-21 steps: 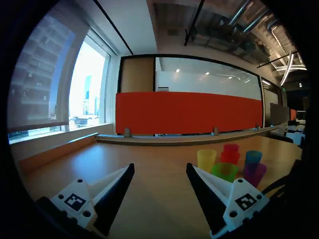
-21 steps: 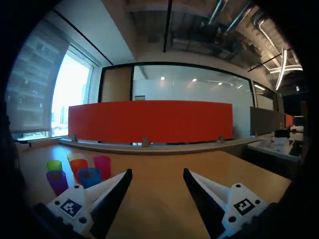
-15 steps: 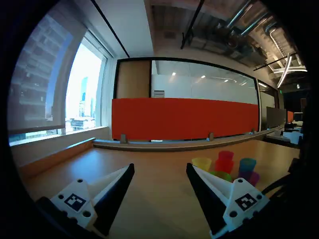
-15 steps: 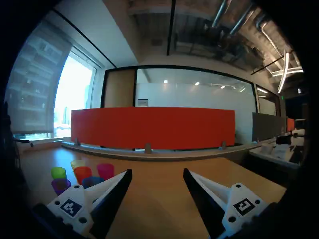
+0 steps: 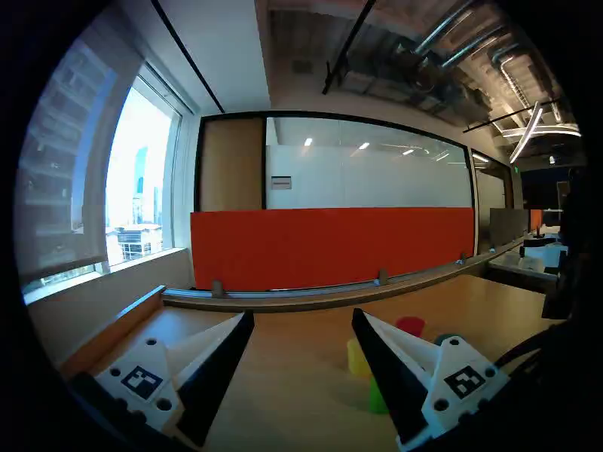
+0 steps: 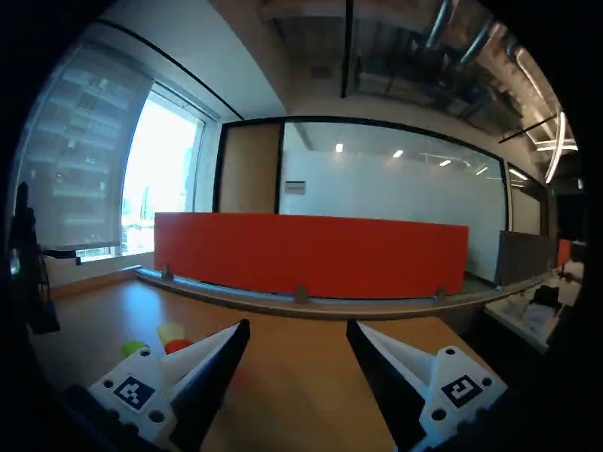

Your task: Pour water

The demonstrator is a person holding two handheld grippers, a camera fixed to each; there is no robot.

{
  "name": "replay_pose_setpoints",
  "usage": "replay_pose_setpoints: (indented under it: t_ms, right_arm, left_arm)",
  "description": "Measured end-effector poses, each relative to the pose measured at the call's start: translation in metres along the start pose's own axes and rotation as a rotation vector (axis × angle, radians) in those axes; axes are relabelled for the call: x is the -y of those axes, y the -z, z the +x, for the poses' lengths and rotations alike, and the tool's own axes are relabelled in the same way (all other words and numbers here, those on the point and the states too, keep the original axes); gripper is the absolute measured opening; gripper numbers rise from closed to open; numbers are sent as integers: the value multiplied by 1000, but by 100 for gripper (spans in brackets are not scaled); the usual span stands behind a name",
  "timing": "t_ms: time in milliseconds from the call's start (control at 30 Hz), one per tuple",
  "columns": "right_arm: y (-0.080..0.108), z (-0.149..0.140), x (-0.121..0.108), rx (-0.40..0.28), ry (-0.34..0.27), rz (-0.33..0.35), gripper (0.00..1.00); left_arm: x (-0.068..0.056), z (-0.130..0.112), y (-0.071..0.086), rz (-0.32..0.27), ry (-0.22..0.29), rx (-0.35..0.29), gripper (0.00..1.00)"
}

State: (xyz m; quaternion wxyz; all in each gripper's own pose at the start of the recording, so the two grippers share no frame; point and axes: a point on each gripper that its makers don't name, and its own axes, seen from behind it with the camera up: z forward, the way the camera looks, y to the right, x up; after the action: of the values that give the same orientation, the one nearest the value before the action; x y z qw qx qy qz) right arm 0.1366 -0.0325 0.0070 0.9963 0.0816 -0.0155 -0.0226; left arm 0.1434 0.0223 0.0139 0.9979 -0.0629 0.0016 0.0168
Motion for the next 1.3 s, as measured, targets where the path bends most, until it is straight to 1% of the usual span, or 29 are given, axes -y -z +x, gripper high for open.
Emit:
replay_pose_setpoints:
  t_ms: [167, 267, 367, 500, 600, 700, 867, 967, 1067, 1167, 1300]
  right_arm:
    - [-6, 32, 4, 3, -30, 43, 99]
    - [-9, 46, 5, 3, -41, 62, 100]
    - [-12, 53, 5, 3, -34, 71, 99]
    - [-17, 57, 5, 1, -17, 86, 99]
    - [-20, 60, 9, -4, -13, 119, 99]
    - [-23, 61, 16, -5, -7, 175, 99]
    - [-28, 65, 33, 1, 30, 287, 99]
    - [-29, 69, 47, -2, 35, 364, 99]
    - [-26, 70, 64, 4, 22, 449, 99]
    - [-22, 69, 79, 12, 22, 536, 99]
    - [-21, 63, 90, 30, 44, 595, 99]
  left_arm:
    - [-3, 30, -10, -24, -7, 3, 97]
    - [-5, 41, -15, -43, -8, 12, 97]
    - [-11, 52, -19, -71, -1, 8, 97]
    - [-21, 58, -22, -127, 12, 4, 97]
    - [-28, 56, -25, -167, 25, 18, 97]
    - [-33, 55, -28, -207, 39, 26, 97]
    - [-50, 61, -31, -323, 52, 10, 97]
    - [-59, 65, -33, -375, 60, 1, 97]
    - [-65, 65, -35, -421, 73, 0, 97]
    - [-70, 63, -37, -468, 84, 6, 97]
    - [-75, 61, -39, -513, 86, 14, 97]
